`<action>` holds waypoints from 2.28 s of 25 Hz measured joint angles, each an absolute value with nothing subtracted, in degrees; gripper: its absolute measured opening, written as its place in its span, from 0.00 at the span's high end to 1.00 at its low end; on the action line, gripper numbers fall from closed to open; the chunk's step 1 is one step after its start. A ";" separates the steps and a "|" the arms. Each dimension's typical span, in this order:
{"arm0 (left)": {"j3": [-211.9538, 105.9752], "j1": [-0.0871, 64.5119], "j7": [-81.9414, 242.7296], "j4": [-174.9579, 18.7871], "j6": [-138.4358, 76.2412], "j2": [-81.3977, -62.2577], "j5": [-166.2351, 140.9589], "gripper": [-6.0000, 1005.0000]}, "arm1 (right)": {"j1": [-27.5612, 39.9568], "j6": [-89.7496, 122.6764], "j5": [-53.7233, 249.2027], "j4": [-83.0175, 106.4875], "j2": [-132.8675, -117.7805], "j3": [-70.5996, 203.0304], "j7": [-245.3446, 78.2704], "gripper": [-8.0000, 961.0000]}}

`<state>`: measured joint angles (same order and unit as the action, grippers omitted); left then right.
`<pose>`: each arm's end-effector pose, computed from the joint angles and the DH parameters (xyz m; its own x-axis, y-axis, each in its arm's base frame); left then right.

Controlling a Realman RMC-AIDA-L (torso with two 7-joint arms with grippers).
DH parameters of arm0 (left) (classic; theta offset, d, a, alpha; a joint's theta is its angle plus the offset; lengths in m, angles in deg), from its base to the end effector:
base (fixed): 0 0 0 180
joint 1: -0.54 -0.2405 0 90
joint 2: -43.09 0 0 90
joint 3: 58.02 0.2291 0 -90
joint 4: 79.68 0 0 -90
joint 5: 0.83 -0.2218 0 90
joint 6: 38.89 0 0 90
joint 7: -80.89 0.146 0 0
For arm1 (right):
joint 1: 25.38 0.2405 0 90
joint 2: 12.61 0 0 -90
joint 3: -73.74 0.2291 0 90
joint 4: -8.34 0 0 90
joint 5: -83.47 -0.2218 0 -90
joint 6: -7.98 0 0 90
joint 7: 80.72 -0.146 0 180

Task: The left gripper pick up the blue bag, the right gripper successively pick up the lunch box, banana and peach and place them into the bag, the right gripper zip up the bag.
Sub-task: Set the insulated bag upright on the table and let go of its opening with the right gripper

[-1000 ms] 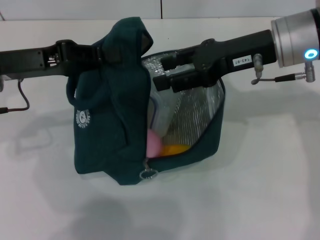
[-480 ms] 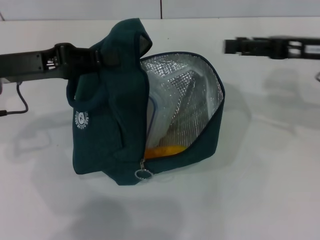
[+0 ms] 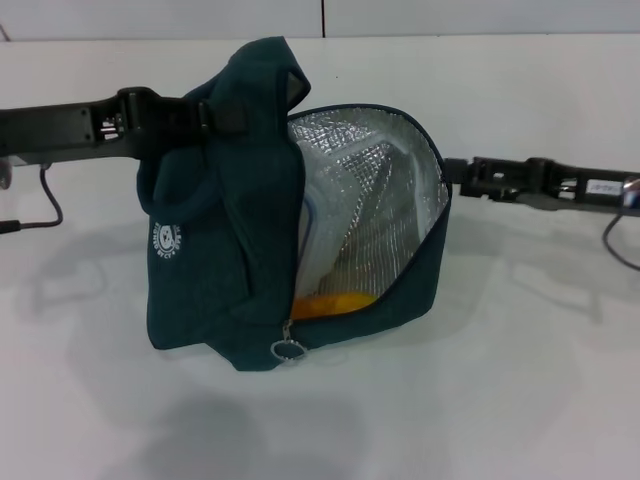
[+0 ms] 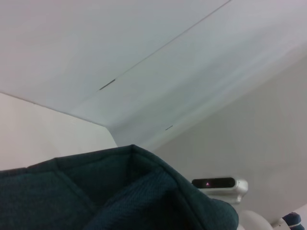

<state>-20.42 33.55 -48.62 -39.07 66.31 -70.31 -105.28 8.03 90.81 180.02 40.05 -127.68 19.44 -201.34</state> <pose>-0.2082 0.3316 0.0761 0.2836 0.8307 0.4790 0.7468 -0.5047 0.4331 0.2196 0.3545 0.0066 0.2794 -0.8121 -0.5122 -0.8388 -0.4661 0.2813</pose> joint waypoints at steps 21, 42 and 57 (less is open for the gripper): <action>-20.19 33.65 -48.56 -39.07 66.49 -70.28 -105.33 0.96 | 10.40 88.31 179.27 35.78 -128.10 18.74 -194.41 0.49; -17.06 36.05 -50.38 -39.07 68.69 -70.10 -104.93 0.96 | 9.39 98.73 170.14 38.32 -125.83 19.49 -190.39 0.97; -16.34 41.22 -51.12 -44.87 64.31 -72.93 -109.85 0.96 | 5.92 108.59 163.40 43.19 -123.83 22.64 -191.37 0.95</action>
